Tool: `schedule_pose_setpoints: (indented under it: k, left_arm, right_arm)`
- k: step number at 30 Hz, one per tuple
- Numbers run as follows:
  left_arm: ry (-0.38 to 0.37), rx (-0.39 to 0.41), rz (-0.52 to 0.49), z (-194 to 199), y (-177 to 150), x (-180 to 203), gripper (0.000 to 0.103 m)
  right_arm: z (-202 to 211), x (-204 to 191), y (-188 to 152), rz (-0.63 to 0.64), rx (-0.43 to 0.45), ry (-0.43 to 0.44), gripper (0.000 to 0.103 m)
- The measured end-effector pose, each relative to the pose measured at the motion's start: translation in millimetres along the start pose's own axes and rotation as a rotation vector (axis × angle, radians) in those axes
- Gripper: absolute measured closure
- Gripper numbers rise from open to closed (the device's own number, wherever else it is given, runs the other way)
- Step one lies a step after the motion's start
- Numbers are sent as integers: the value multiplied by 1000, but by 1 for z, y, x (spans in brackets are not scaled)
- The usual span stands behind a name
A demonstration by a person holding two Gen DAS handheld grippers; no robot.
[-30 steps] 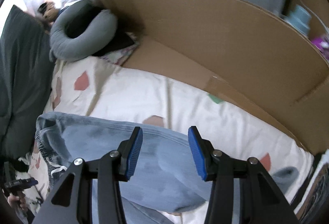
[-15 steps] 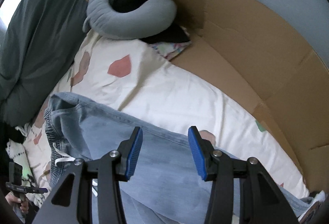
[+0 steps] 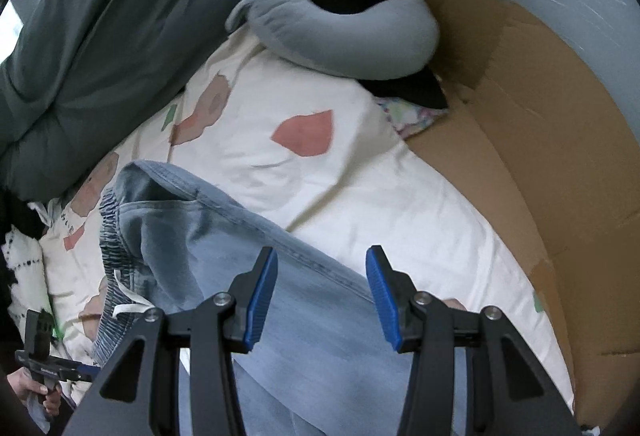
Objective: Fold clothes
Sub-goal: 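Move the left gripper to the elastic waistband and grasp it, then hold the waistband with the left gripper while the right gripper grasps the cuffs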
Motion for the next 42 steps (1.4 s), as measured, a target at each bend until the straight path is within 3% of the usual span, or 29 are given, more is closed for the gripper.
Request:
schedule_pose_setpoints:
  k: [3,4,5,8,22,32,38,42]
  left_arm:
    - [-12,9,17,-7,-1,-4,43]
    - [-10,15,15,-10,-1,-4,47]
    - [-8,20,14,-12,-1,-4,57]
    - [18,21,20,-22,1,-3,65]
    - [107,-21,-67,-36,8,9,65]
    - [63,-16,-51,-34,8,4,66]
    - [50,-9,-53,-33,7,2,66]
    - [41,-2,-46,-32,7,-1,66]
  right_arm:
    - [-13,-13,4,16,-17,13,59]
    - [-17,-17,5,24,-21,14,59]
    - [-21,-22,7,32,-25,18,59]
    - [-34,-38,14,63,-31,28,59]
    - [-88,-104,40,189,-62,70,59]
    - [-112,-152,66,356,-138,127,59]
    - [-116,-186,78,425,-179,208,59]
    - [-128,-201,76,499,-245,215,59]
Point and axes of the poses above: each gripper's, at about its wrist camera, not at the fingertips, and z roughly against the way its jaws point, x to its right, y to its top, the point moved 6 cm from there along -z, roughly the way its jaws point, and after that the axes turned 11 degrees about y, right-handed, at the moved point
